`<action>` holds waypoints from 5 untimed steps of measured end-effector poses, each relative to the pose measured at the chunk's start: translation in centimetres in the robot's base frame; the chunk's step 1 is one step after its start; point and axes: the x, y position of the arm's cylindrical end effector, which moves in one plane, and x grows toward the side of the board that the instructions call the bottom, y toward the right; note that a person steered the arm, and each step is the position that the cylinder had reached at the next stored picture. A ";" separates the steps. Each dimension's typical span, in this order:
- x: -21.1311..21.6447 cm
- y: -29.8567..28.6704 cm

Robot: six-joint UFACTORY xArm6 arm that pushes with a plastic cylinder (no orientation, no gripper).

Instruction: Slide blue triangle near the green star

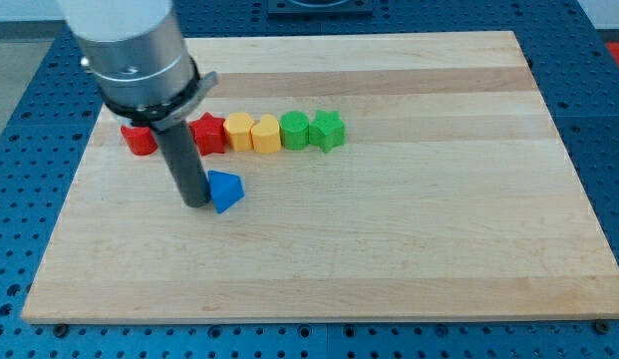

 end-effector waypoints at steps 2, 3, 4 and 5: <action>0.0 5.9; 0.0 8.7; 0.0 11.5; 0.0 14.0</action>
